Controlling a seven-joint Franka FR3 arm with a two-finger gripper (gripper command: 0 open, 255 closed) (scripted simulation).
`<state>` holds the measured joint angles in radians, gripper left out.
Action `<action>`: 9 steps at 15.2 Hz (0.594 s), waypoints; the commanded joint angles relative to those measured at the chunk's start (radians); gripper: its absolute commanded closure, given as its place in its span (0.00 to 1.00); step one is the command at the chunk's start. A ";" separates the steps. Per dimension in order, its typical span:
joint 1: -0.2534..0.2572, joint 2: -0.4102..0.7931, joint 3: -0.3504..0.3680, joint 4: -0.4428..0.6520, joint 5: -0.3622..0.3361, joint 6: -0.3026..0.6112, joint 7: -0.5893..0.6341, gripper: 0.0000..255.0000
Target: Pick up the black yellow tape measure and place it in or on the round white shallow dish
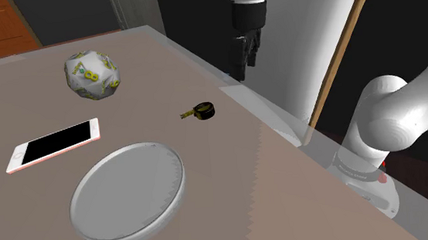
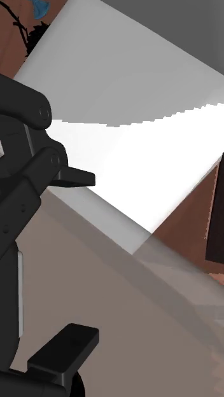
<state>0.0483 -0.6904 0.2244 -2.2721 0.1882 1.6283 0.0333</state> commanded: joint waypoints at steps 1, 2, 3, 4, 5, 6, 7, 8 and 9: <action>0.011 0.040 0.040 0.032 0.022 0.011 0.041 0.00; 0.015 0.061 0.059 0.048 0.032 0.018 0.061 0.00; 0.020 0.082 0.079 0.065 0.041 0.024 0.081 0.00; 0.024 0.104 0.099 0.082 0.048 0.031 0.102 0.00; 0.027 0.127 0.119 0.101 0.055 0.037 0.122 0.00; 0.030 0.151 0.139 0.121 0.061 0.044 0.143 0.00; 0.033 0.175 0.159 0.141 0.065 0.050 0.164 0.00; 0.036 0.200 0.179 0.163 0.069 0.056 0.185 0.00; 0.038 0.226 0.199 0.185 0.071 0.062 0.206 0.00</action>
<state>0.0824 -0.4831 0.4050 -2.1015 0.2535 1.6844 0.2190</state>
